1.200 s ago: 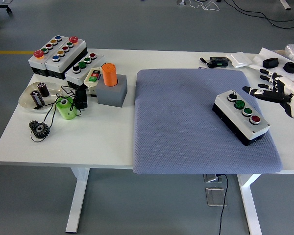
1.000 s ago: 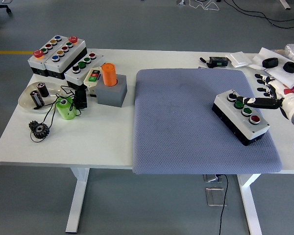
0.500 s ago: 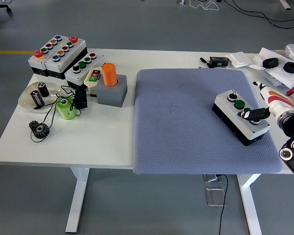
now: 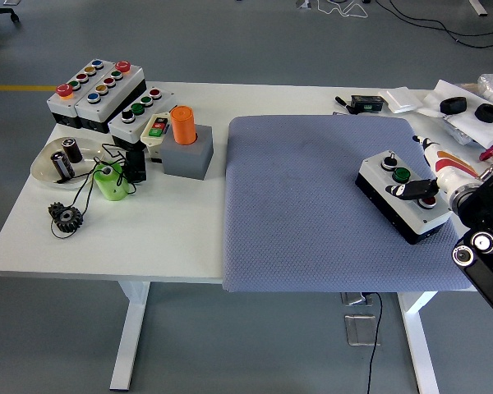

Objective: Pick up the button,place it on the desk,press the button,press the button

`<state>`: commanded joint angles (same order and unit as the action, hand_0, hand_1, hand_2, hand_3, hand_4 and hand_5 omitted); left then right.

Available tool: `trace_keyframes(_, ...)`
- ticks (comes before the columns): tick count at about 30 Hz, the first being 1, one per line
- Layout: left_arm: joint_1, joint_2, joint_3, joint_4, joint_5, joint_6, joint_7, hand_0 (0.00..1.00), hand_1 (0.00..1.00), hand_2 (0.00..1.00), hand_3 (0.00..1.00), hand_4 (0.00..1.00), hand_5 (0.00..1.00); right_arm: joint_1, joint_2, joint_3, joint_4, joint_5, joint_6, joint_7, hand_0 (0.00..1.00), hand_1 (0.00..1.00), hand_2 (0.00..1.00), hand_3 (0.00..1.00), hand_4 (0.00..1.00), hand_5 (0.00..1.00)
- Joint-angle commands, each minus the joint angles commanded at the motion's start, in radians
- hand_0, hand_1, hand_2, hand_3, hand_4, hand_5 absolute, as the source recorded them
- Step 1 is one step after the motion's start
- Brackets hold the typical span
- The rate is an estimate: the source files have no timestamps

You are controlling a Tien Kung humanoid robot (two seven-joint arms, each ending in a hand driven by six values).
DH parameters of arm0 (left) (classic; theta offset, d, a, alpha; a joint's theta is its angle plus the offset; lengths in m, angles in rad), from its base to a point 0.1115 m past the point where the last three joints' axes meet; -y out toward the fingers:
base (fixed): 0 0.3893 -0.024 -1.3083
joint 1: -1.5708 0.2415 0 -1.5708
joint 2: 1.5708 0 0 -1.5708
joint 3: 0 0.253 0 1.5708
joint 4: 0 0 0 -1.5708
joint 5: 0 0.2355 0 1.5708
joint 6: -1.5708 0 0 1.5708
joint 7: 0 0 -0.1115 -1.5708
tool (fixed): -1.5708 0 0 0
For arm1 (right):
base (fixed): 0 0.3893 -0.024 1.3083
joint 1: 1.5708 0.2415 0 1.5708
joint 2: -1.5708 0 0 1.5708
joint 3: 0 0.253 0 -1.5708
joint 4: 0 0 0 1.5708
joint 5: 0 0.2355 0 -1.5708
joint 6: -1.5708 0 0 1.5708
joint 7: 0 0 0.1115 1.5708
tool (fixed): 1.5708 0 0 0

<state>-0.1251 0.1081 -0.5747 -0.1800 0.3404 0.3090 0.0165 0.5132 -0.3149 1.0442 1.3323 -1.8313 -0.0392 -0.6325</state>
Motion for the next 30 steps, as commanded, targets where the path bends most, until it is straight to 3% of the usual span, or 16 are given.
trace_keyframes(6,0.0,0.0,0.007,0.0,-0.007,0.0,0.0,0.646,0.7,0.706,0.514,0.321,0.998,0.025,0.042,-0.006,-0.089,-0.007,-0.005,-0.007,0.998,0.952,0.998,0.998,0.904,0.299)
trace_keyframes(13,-0.001,0.0,0.011,0.0,-0.013,0.0,-0.002,0.645,0.701,0.706,0.514,0.321,0.998,0.07,0.08,-0.007,-0.176,-0.058,0.023,-0.013,0.998,0.938,0.998,0.998,0.906,0.297)
trace_keyframes(14,-0.001,0.0,0.012,0.0,-0.014,0.0,-0.002,0.646,0.7,0.704,0.513,0.321,0.998,0.079,0.086,-0.007,-0.192,-0.067,0.03,-0.013,0.94,0.867,0.914,0.952,0.897,0.288)
trace_keyframes(19,-0.001,0.0,0.016,0.0,-0.018,0.0,-0.002,0.646,0.7,0.704,0.513,0.321,0.998,0.11,0.098,-0.012,-0.245,-0.097,0.064,-0.013,0.94,0.867,0.914,0.952,0.897,0.288)
trace_keyframes(20,-0.001,0.0,0.016,0.0,-0.018,0.0,-0.002,0.646,0.701,0.703,0.511,0.321,0.998,0.114,0.099,-0.015,-0.252,-0.098,0.069,-0.013,0.84,0.737,0.759,0.893,0.892,0.286)
trace_keyframes(25,-0.001,0.0,0.021,0.0,-0.024,0.0,-0.003,0.646,0.701,0.703,0.511,0.321,0.998,0.135,0.098,-0.031,-0.292,-0.1,0.113,-0.013,0.84,0.737,0.759,0.893,0.892,0.286)
trace_keyframes(26,-0.001,0.0,0.02,0.0,-0.022,0.0,-0.003,0.646,0.701,0.704,0.51,0.32,0.998,0.137,0.098,-0.033,-0.297,-0.101,0.119,-0.013,0.648,0.56,0.579,0.818,0.888,0.296)
trace_keyframes(30,-0.001,0.001,0.023,0.0,-0.027,0.0,-0.004,0.646,0.701,0.704,0.51,0.32,0.998,0.143,0.094,-0.048,-0.308,-0.113,0.136,-0.013,0.648,0.56,0.579,0.818,0.888,0.296)
